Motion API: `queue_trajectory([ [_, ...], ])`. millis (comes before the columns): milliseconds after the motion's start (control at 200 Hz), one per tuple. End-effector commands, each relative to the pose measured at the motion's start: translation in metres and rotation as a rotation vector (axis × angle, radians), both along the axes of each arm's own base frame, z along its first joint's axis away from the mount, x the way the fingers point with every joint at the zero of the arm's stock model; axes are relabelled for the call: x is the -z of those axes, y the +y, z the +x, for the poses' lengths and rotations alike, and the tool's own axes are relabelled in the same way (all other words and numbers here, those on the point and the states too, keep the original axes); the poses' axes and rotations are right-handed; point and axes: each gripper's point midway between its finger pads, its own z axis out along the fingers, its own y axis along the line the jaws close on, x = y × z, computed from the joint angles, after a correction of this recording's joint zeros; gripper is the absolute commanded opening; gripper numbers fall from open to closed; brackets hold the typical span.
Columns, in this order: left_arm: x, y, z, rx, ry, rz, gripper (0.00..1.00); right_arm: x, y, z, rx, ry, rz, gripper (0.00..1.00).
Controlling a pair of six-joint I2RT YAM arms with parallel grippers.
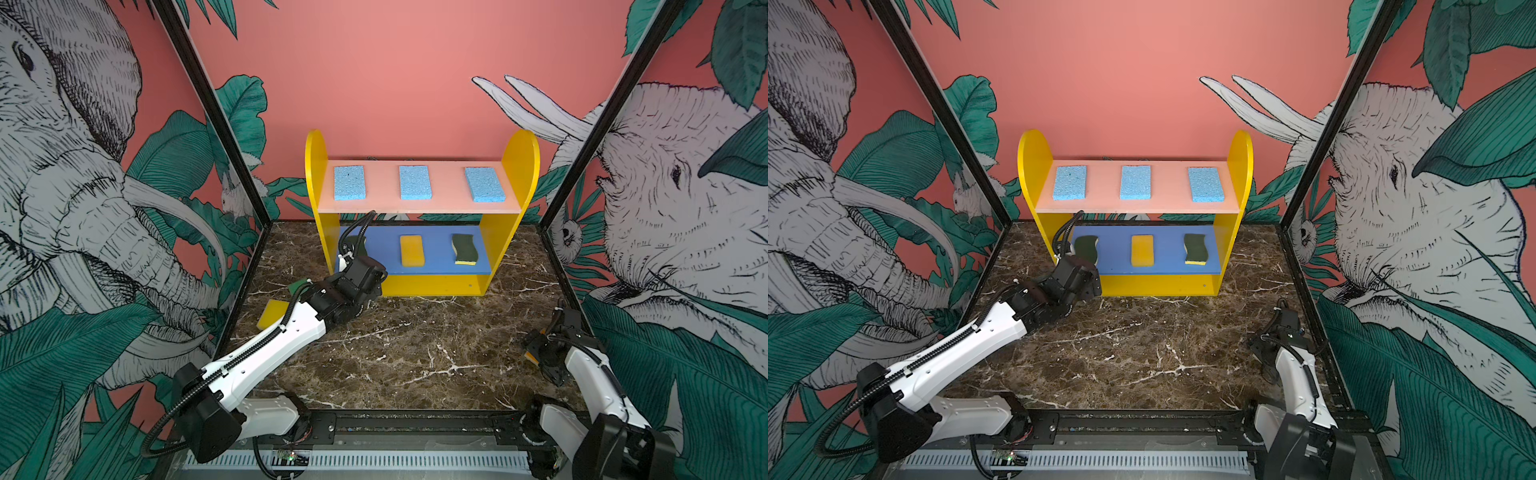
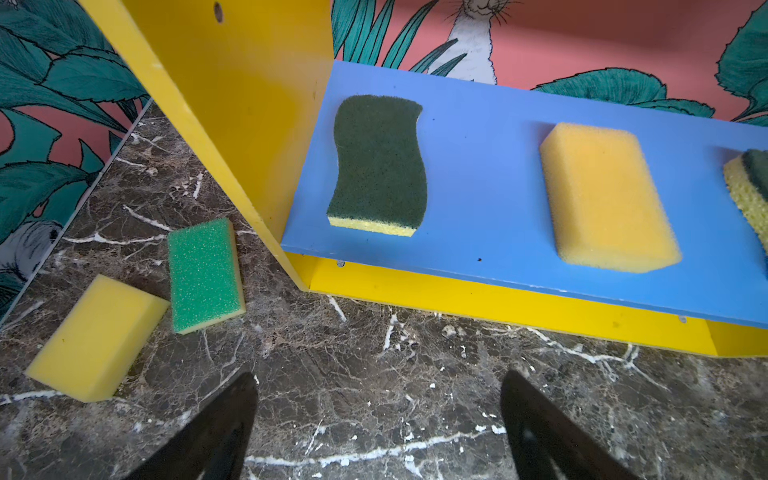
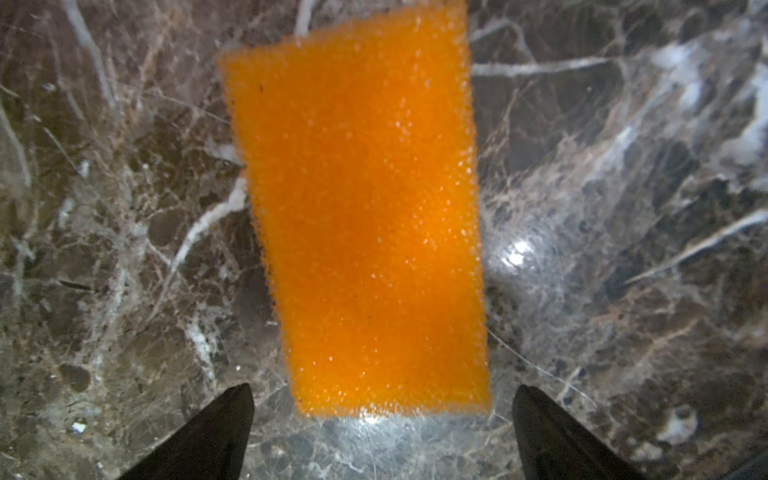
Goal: Place and organize the cleaning sponges onto the shelf
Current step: 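Lower the right gripper onto the orange sponge and close it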
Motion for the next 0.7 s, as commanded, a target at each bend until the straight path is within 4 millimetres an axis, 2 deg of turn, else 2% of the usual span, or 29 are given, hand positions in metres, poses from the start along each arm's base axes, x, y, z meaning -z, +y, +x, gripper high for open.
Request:
queue_trajectory([
  [0, -0.006, 0.000, 0.001, -0.017, 0.003, -0.024, 0.92, -0.003, -0.002, 0.012, -0.032, -0.055, -0.009, 0.99],
  [175, -0.002, -0.007, 0.004, 0.001, 0.020, -0.030, 0.92, -0.004, -0.004, 0.022, -0.060, -0.088, -0.019, 1.00],
  [410, 0.002, -0.013, 0.004, 0.014, 0.031, -0.050, 0.92, -0.003, -0.007, 0.021, -0.048, -0.079, -0.025, 1.00],
  [695, 0.000, -0.008, 0.000, 0.003, 0.020, -0.054, 0.92, 0.021, 0.010, 0.023, -0.056, -0.016, 0.121, 0.96],
])
